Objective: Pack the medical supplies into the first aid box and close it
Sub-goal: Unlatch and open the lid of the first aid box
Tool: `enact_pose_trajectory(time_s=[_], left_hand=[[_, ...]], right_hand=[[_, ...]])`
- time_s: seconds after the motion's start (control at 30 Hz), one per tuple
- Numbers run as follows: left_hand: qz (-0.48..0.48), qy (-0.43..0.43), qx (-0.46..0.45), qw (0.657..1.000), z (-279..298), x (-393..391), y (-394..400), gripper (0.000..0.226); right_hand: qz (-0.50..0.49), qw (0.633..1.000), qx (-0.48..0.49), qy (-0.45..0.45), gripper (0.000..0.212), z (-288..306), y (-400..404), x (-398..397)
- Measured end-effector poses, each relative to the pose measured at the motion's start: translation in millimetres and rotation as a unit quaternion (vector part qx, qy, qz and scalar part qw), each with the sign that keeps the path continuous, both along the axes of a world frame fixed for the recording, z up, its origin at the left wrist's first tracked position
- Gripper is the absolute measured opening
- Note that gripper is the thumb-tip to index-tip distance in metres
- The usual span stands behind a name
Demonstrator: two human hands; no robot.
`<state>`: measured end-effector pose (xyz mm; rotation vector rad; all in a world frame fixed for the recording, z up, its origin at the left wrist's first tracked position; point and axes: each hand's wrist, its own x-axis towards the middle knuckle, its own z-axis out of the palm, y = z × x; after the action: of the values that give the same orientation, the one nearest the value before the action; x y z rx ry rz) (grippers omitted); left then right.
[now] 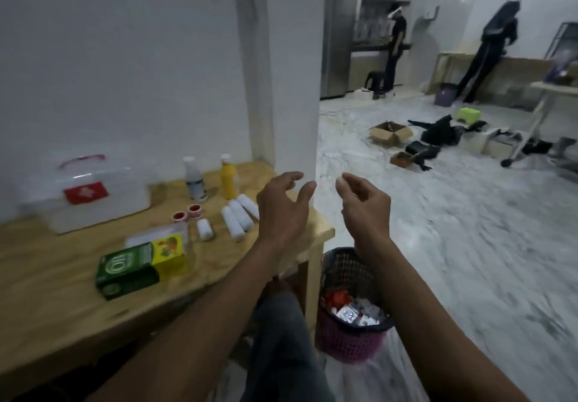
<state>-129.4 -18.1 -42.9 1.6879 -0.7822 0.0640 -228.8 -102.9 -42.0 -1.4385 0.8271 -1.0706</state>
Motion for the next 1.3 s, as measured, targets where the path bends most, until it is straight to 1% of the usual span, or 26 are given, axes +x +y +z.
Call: enact_pose_trajectory(time_s=[0.2,0.3,0.4,0.5,0.53,0.6,0.63,0.93,1.1,1.3], left_hand=[[0.097,-0.015,0.01,0.995,12.8,38.6,65.6,0.03],[0.16,-0.019,0.009,0.987,15.0,59.4,99.3,0.026],[0.208,-0.015,0.005,0.978,15.3,76.5,131.1,0.029],[0.25,-0.005,0.013,0.968,13.3,92.5,160.9,0.032],[0.261,-0.001,0.01,0.965,12.5,99.2,170.4,0.033],[0.282,0.011,0.005,0.959,12.5,112.6,189.0,0.033],[0.292,0.016,0.005,0.956,13.5,119.5,197.7,0.033],[0.357,0.045,-0.007,0.933,10.6,193.1,257.9,0.03],[0.376,0.06,-0.007,0.925,9.0,240.1,273.4,0.036],[0.367,0.083,0.005,0.926,11.9,290.2,271.5,0.046]], right_hand=[[0.14,0.99,-0.022,0.003,0.027,9.4,41.6,58.8],[0.193,0.981,-0.031,-0.002,0.026,7.6,61.4,89.8],[0.248,0.968,-0.027,-0.007,0.024,7.7,81.1,118.2],[0.29,0.957,-0.024,-0.008,0.015,6.8,99.3,144.7],[0.3,0.954,-0.02,-0.008,0.017,7.1,105.3,153.2],[0.31,0.951,-0.011,0.0,0.027,8.7,115.7,168.8],[0.316,0.949,-0.009,0.001,0.028,9.7,120.3,176.3],[0.312,0.949,-0.029,0.042,0.033,12.0,155.5,252.5],[0.304,0.949,-0.045,0.064,0.04,9.5,167.3,297.7],[0.281,0.954,-0.063,0.085,0.048,5.6,170.3,349.6]])
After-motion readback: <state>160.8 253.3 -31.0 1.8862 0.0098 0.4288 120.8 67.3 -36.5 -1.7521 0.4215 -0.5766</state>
